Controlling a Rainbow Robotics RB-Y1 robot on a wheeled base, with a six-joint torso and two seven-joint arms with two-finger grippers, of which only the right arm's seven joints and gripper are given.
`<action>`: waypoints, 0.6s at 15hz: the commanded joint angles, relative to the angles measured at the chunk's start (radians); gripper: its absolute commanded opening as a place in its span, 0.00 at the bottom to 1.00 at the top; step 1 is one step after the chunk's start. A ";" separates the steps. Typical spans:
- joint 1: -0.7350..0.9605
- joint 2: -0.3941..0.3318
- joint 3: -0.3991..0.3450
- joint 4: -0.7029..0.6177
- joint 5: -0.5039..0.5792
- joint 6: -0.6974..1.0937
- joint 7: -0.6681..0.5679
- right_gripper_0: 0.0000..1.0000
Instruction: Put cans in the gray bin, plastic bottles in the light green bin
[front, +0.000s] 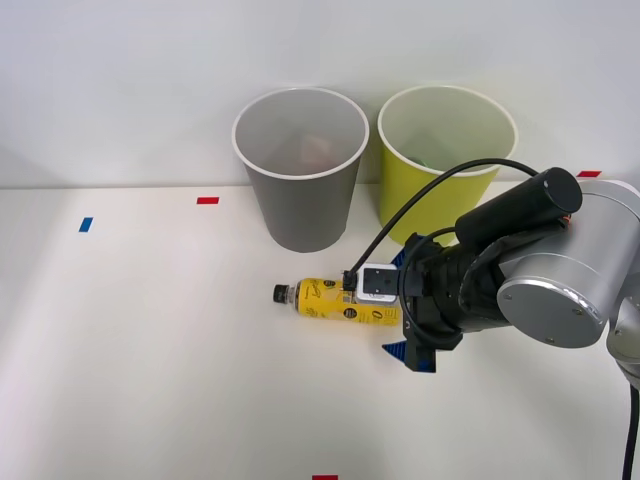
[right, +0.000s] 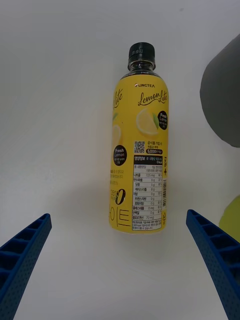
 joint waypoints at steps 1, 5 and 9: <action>-0.025 -0.018 0.065 0.001 0.042 0.000 0.015 0.93; -0.039 -0.004 0.122 0.001 0.064 0.000 0.020 0.93; -0.053 0.023 0.189 0.001 0.151 -0.001 0.017 0.93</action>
